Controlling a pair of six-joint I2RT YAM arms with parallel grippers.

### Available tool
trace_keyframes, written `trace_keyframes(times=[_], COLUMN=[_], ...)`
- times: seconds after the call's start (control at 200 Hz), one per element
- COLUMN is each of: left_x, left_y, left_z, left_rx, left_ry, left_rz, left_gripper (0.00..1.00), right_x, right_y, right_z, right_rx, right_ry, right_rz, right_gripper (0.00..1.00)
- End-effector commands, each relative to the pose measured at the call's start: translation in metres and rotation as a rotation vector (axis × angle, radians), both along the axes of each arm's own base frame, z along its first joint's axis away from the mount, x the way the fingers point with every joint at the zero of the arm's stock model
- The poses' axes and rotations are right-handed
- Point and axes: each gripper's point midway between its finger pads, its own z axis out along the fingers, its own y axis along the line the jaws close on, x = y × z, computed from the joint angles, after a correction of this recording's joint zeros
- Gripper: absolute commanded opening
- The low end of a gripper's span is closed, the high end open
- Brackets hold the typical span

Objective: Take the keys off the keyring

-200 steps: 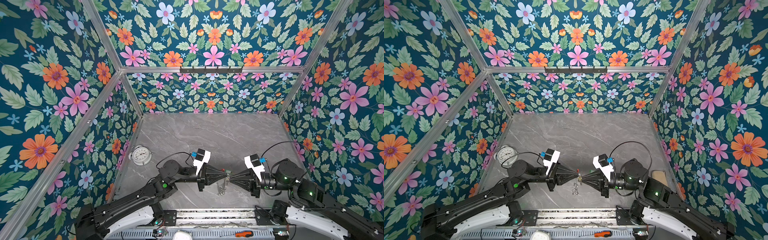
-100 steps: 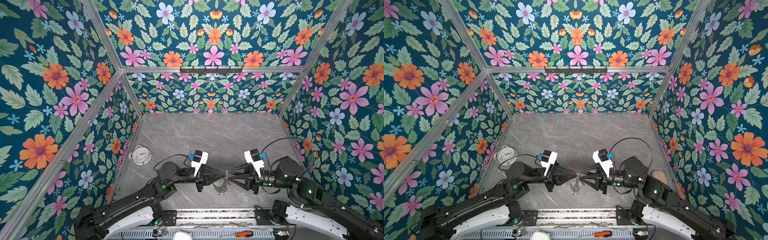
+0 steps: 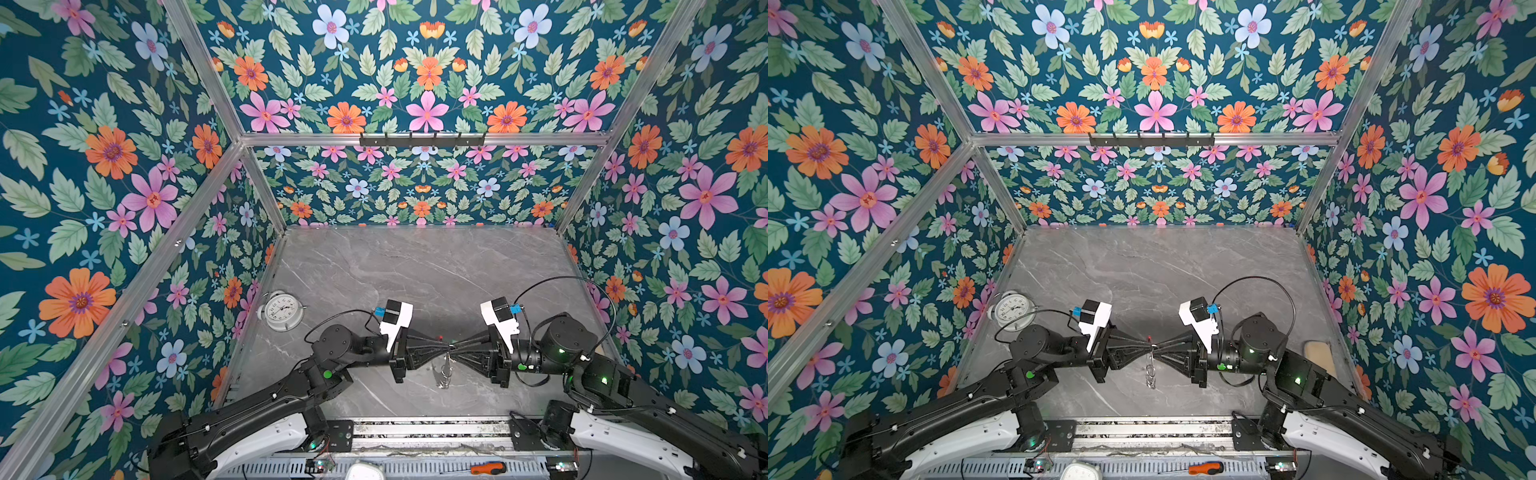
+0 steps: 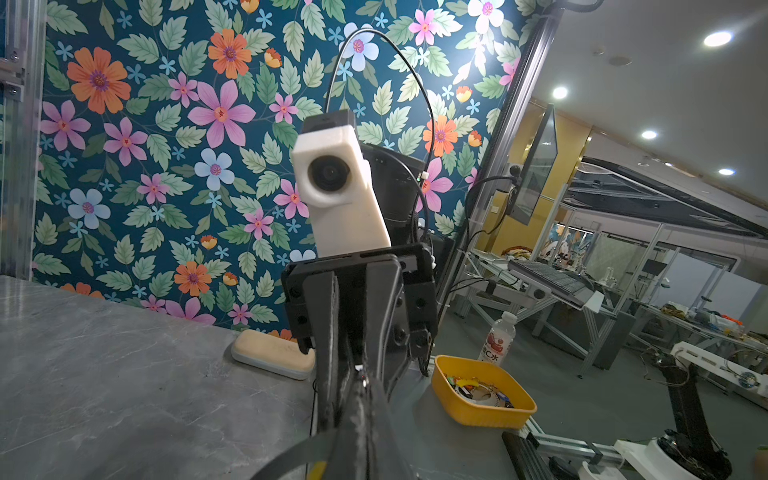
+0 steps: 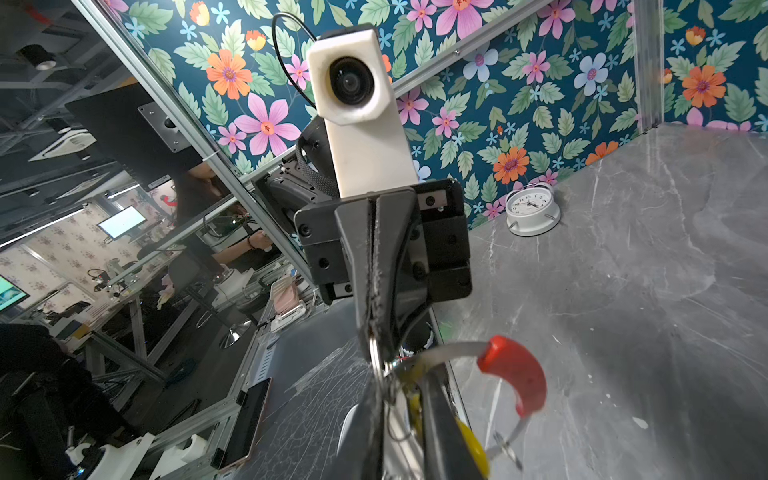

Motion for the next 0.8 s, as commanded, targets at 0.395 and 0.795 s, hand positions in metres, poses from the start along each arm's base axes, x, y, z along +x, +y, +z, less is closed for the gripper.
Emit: trace_keyframes(times=[0.395,0.795], left_x=[0.002,0.012], left_y=[0.005,-0.002], left_z=[0.007,-0.027], left_rx=[0.008,0.332], left_ry=[0.008,0.027], left_rz=[0.031,0.082], left_gripper=[0.08,0.4], right_x=[0.003,0.005], right_y=[-0.009,-0.037], right_z=[-0.008,-0.038], right_rx=[-0.066,-0.411], right_ry=[0.023,0.084], right_rz=[-0.045,-0.118], right_gripper=[0.0,0.0])
